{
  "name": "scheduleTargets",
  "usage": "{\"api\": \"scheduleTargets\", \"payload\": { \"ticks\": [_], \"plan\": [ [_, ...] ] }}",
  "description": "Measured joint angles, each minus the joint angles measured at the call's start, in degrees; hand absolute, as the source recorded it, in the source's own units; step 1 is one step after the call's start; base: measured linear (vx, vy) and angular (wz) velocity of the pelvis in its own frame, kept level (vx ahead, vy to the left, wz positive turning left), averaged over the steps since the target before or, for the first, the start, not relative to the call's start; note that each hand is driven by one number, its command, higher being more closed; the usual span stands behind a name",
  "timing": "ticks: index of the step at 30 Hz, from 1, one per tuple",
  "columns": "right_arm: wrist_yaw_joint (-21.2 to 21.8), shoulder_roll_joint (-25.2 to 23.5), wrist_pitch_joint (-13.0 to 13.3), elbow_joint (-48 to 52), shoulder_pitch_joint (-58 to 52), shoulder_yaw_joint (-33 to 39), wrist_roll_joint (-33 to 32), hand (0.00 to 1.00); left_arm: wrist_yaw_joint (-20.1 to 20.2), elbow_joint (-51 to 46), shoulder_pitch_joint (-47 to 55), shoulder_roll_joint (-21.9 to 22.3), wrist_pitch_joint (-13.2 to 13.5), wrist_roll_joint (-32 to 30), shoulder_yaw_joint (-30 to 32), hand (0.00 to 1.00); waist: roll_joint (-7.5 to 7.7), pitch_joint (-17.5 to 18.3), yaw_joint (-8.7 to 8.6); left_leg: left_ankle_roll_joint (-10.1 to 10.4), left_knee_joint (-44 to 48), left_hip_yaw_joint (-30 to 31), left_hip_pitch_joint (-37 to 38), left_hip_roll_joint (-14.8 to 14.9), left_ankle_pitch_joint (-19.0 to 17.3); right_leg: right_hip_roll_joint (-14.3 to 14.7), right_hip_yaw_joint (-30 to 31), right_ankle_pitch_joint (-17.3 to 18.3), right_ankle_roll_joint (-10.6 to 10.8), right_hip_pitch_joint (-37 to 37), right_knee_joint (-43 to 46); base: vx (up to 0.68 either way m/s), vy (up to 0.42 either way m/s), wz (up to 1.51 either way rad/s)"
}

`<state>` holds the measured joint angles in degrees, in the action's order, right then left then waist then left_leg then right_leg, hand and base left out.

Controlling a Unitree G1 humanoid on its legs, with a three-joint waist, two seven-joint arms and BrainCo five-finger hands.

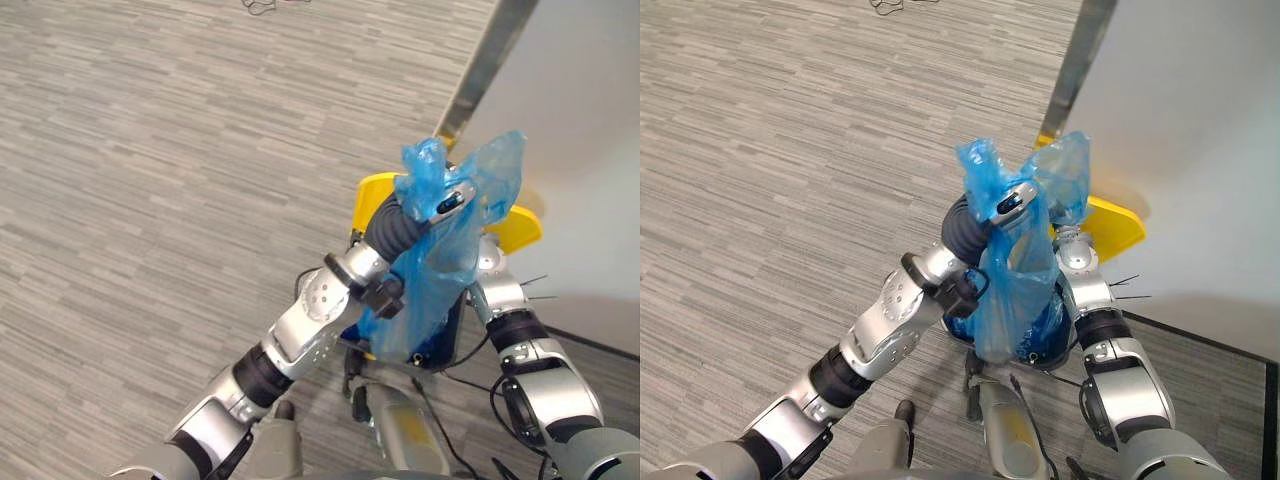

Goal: Gather rubbish on tea table into small bin, then transfer packed bag to large trash can.

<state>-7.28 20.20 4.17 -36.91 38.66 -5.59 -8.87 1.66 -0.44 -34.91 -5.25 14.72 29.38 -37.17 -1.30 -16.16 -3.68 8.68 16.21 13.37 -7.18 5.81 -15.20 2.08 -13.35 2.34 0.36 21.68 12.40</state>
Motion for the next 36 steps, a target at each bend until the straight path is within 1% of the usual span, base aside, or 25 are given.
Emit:
{"api": "scheduleTargets", "payload": {
  "ticks": [1,3,5,7,9,10,12,14,15,16,18,20,22,23,24,26,27,29,30,31,32,36],
  "plan": [
    [0.00,0.02,-0.24,0.00,0.00,0.02,0.00,0.00,-0.94,3.46,-0.17,-0.06,-0.04,-1.34,0.29,1.00,0.02,-0.01,-0.51,0.00,0.12,-0.24,-0.10,-0.09,0.00,0.06,0.18,-0.01,0.01,0.00,-0.16,-0.03,0.002,-0.03],
    [-0.03,0.34,-0.28,0.01,0.05,0.08,0.01,0.00,-1.94,8.43,0.15,-0.47,-0.61,-3.72,0.45,1.00,0.05,-0.05,-0.89,0.00,0.38,-0.80,-0.27,-0.16,0.00,0.18,0.70,-0.06,0.07,0.39,-0.22,-0.03,-0.002,-0.12],
    [-0.08,0.61,-0.27,0.02,0.58,0.10,0.07,0.00,-2.06,12.98,0.16,-1.09,-1.16,-5.98,0.67,1.00,0.07,-0.26,-1.51,0.00,0.83,-0.98,-1.14,-0.23,0.00,0.18,0.82,-0.20,0.29,1.11,-0.07,-0.02,-0.011,-0.08],
    [-0.18,0.99,-0.25,0.14,2.05,0.14,0.52,0.00,-2.09,17.93,0.19,-2.14,-1.91,-10.07,1.38,1.00,0.38,-2.15,-2.03,-0.30,2.17,-1.27,-2.02,-0.41,-0.23,0.14,1.04,-0.30,0.44,1.77,0.10,-0.03,-0.008,-0.06],
    [-0.22,1.93,-0.30,0.14,2.68,0.12,0.58,0.00,-2.30,20.43,0.24,-2.17,-2.51,-12.38,2.50,1.00,0.42,-3.52,-1.95,-0.98,3.60,-1.90,-3.20,-0.50,-0.66,0.15,1.20,-0.35,0.51,2.54,0.27,-0.06,0.012,-0.17],
    [-0.37,2.48,0.74,1.66,3.14,0.14,1.32,0.00,-3.12,22.47,0.39,-2.37,-2.80,-14.72,4.44,1.00,0.56,-5.29,-1.99,-1.36,4.73,-2.61,-3.90,-0.48,-1.00,0.21,1.35,-0.39,0.57,2.90,0.28,-0.05,0.022,-0.22],
    [-0.42,2.54,0.98,2.50,4.08,0.13,2.87,0.00,-3.80,25.57,0.45,-2.54,-3.25,-17.65,6.15,1.00,0.98,-6.06,-2.09,-1.72,5.05,-3.16,-4.71,-0.70,-1.19,0.30,2.26,-0.81,1.15,3.78,0.48,-0.04,0.027,-0.18],
    [-0.93,2.83,1.81,2.72,5.04,0.23,3.85,0.00,-4.47,28.81,0.46,-2.99,-3.76,-20.15,6.69,1.00,1.24,-7.52,-2.32,-2.17,5.84,-3.35,-5.28,-0.85,-1.46,0.29,2.61,-1.05,1.32,4.08,0.50,-0.02,0.027,-0.09],
    [-1.77,2.86,1.99,4.06,5.03,0.30,4.60,0.00,-4.53,31.61,0.45,-2.97,-4.56,-21.44,6.76,1.00,1.53,-8.16,-2.49,-2.40,6.11,-3.55,-5.77,-0.87,-1.59,0.22,2.83,-1.17,1.48,4.65,0.65,-0.02,0.022,-0.06],
    [-2.66,2.86,2.23,5.12,5.06,0.39,4.99,0.00,-4.64,33.91,0.44,-2.93,-5.27,-22.65,6.78,1.00,1.84,-8.36,-2.73,-2.49,6.26,-3.63,-6.73,-0.96,-1.64,0.09,3.00,-1.22,1.57,5.55,0.73,-0.01,0.021,-0.07],
    [-3.08,2.81,2.70,5.74,6.21,0.51,5.01,0.00,-5.37,37.82,0.17,-2.86,-5.61,-24.94,7.12,1.00,2.52,-9.11,-3.33,-2.97,6.50,-4.08,-7.33,-1.29,-1.91,-0.23,3.51,-1.39,1.83,6.63,1.65,0.02,0.020,-0.08],
    [-3.69,2.73,3.34,5.88,6.24,0.33,5.07,0.00,-5.61,41.18,-0.41,-2.55,-5.74,-27.02,7.75,1.00,2.61,-9.26,-3.48,-3.47,6.73,-4.37,-7.46,-1.42,-2.22,-0.26,3.82,-1.39,1.75,6.91,1.97,0.03,0.031,-0.11],
    [-4.33,2.73,3.99,6.89,6.14,0.18,5.14,0.00,-6.09,46.70,-2.98,-1.98,-5.95,-29.43,9.32,1.00,2.68,-9.51,-3.91,-3.87,6.72,-4.88,-7.67,-2.01,-2.44,-0.97,4.35,-1.63,0.85,7.94,3.21,0.05,0.070,-0.11],
    [-4.43,2.73,4.23,7.03,6.19,0.17,5.15,0.00,-6.36,47.84,-3.82,-1.90,-6.06,-30.15,9.90,1.00,2.78,-9.74,-4.02,-3.98,6.76,-5.02,-7.71,-2.16,-2.51,-1.12,4.45,-1.63,0.84,8.09,3.42,0.03,0.077,-0.07],
    [-4.99,2.73,4.31,7.55,6.21,0.17,5.13,0.00,-6.97,50.10,-5.51,-1.84,-6.30,-31.20,10.49,0.00,2.89,-9.86,-4.10,-4.20,6.94,-5.18,-8.15,-2.43,-2.63,-1.23,4.87,-1.66,0.79,8.55,3.52,0.01,0.063,-0.08],
    [-5.16,2.73,4.36,8.35,6.21,0.18,5.11,0.00,-7.12,52.52,-7.38,-1.99,-7.02,-34.12,10.95,0.00,3.14,-10.22,-4.15,-4.59,7.15,-5.50,-8.26,-2.72,-2.87,-1.34,5.37,-1.71,0.72,8.78,3.56,0.01,0.055,-0.08],
    [-5.13,2.72,4.35,8.52,6.21,0.04,5.10,0.00,-7.11,53.61,-7.89,-2.13,-7.44,-36.31,10.97,0.00,3.13,-10.22,-4.71,-4.83,7.31,-5.52,-8.36,-2.80,-3.02,-1.40,5.41,-1.71,0.72,8.81,3.57,0.02,0.044,-0.02],
    [-5.13,2.72,4.43,8.87,6.11,0.01,5.11,0.00,-7.07,54.72,-8.46,-2.13,-8.14,-40.20,11.04,0.00,3.13,-10.22,-4.99,-4.98,7.28,-5.48,-8.47,-2.88,-3.11,-1.50,5.42,-1.70,0.71,8.94,3.61,0.03,0.038,-0.01],
    [-5.24,2.71,4.64,9.35,5.89,0.03,5.12,0.00,-7.02,55.34,-9.13,-1.97,-8.82,-43.23,11.07,0.00,3.13,-10.22,-5.13,-4.99,7.10,-5.48,-8.63,-3.00,-3.11,-1.68,5.46,-1.70,0.71,9.29,3.83,0.00,0.000,0.00],
    [-5.27,2.74,4.81,9.56,5.84,0.06,5.12,0.00,-7.04,55.35,-9.39,-1.91,-9.24,-44.50,11.17,0.00,3.13,-10.22,-5.19,-4.98,6.93,-5.49,-8.70,-3.10,-3.11,-1.83,5.50,-1.61,0.62,9.63,4.20,0.03,0.020,0.03],
    [-5.28,2.74,5.06,10.10,5.58,0.04,5.36,0.00,-7.18,55.66,-9.95,-1.61,-9.88,-47.49,11.56,0.00,3.14,-10.22,-5.32,-4.99,6.55,-5.42,-8.70,-3.39,-3.11,-2.21,5.58,-1.30,0.14,10.11,4.97,0.00,0.000,0.00],
    [-5.28,2.77,4.92,11.45,4.30,0.06,8.34,0.00,-7.12,56.92,-11.53,-1.50,-12.13,-55.65,12.27,0.00,3.14,-10.22,-5.40,-4.83,5.37,-4.02,-8.18,-3.43,-2.93,-2.03,7.44,-1.22,0.07,10.28,5.70,0.01,-0.013,0.11]
  ]
}}
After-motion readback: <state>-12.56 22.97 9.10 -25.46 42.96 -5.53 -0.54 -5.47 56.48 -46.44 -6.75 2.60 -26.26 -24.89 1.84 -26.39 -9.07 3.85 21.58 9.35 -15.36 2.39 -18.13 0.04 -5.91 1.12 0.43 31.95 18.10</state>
